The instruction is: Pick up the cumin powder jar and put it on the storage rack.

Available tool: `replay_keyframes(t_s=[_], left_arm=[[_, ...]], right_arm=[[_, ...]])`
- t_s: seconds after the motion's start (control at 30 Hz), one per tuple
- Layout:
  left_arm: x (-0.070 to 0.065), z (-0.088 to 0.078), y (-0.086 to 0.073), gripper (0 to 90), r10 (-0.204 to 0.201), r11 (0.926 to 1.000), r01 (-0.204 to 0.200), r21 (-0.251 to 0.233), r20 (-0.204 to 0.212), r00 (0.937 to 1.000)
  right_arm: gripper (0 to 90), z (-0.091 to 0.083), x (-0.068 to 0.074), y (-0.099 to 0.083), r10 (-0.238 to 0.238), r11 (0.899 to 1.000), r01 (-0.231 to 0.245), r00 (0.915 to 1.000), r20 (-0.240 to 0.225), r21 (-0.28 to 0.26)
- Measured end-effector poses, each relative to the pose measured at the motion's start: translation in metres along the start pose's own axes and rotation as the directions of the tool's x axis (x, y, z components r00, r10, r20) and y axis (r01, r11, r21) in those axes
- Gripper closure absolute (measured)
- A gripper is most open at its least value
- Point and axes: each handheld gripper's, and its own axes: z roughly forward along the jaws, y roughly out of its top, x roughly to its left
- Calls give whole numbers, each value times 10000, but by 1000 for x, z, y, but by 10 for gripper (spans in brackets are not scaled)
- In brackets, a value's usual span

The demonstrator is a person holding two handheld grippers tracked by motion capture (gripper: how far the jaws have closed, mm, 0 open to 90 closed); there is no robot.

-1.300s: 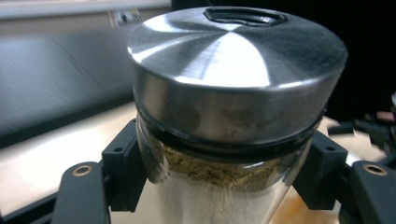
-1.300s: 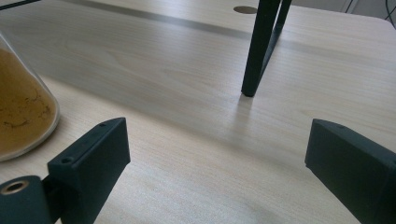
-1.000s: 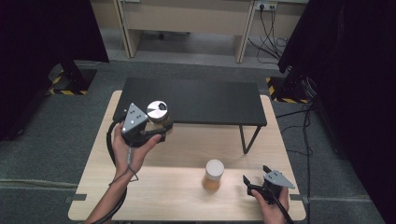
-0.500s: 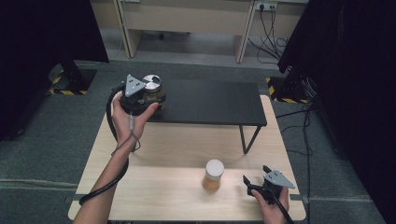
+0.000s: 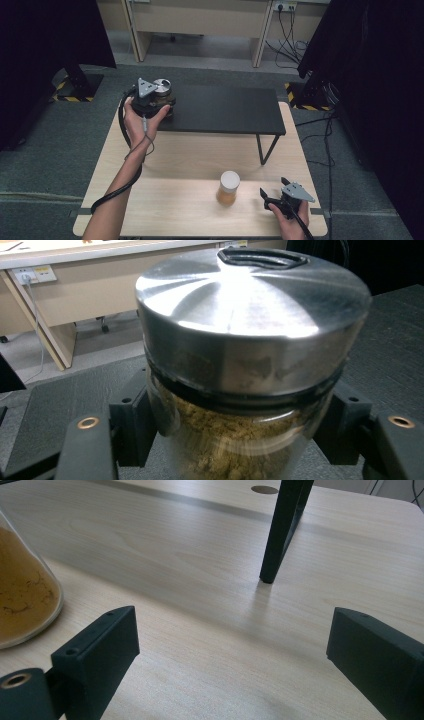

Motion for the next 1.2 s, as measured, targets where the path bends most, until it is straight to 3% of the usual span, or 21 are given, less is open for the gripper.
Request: replay_keyframes(t_s=[0.4,0.53,0.93,1.2], left_arm=[[2,3,-2,301,-108,9999,108,-110,1,9999],[5,4,-5,300,-370,9991,371,-210,76,9993],[3,5,-20,300,-428,9961,428,-769,17,9991],[4,5,-22,300,-414,9957,417,-828,61,9991]], right_arm=[[67,0,1,1,-59,10000,59,10000,11,36],[67,1,1,1,-66,10000,65,10000,13,53],[67,1,2,2,-146,9999,146,9999,19,82],[67,1,2,1,-149,9999,149,9999,21,62]])
